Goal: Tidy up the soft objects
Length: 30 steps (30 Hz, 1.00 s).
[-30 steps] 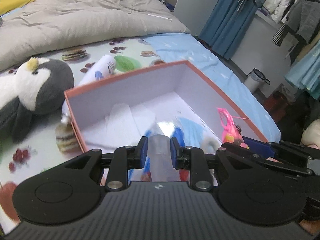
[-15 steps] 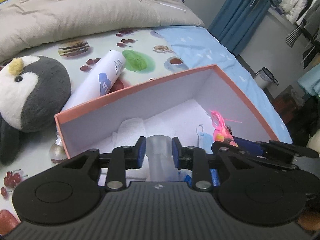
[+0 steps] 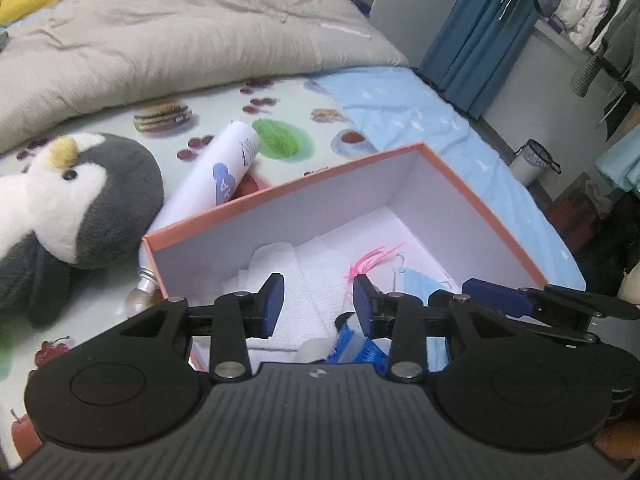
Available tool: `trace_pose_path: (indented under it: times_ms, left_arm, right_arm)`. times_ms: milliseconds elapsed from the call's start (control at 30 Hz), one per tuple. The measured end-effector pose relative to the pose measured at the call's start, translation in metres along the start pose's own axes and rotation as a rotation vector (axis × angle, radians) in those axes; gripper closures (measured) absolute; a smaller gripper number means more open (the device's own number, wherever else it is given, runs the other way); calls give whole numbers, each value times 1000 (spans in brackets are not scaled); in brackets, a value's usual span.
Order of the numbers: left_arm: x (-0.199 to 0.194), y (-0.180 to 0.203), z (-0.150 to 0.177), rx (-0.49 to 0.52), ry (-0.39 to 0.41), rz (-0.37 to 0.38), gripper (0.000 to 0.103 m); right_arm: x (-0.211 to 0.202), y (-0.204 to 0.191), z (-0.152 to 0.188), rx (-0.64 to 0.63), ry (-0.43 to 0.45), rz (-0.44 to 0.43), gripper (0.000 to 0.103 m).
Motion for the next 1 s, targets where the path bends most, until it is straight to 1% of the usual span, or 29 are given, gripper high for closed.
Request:
trace_pose_path:
  times_ms: [267, 567, 767, 1000]
  left_arm:
    - [-62, 15, 7, 14, 67, 15, 59]
    - [-143, 43, 28, 46, 152, 45, 59]
    - [-202, 63, 52, 70, 214, 74, 59]
    - [-257, 73, 89, 69, 250, 80, 59]
  right_arm:
    - [-56, -13, -1, -10, 64, 10, 66]
    - [-131, -29, 9, 1, 159, 32, 66]
    - [-182, -39, 27, 5, 214, 53, 66]
    - [-231, -50, 52, 16, 250, 59, 66]
Point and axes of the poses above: each gripper's, at about its wrist camera, not at the fingertips, and x roughly the way its jaws point, y to its right, z to its underside, the point moved 2 cm from there along x, roughly the way its jaws point, and after that the axes turned 9 degrees about y, right-handed, at the moved point
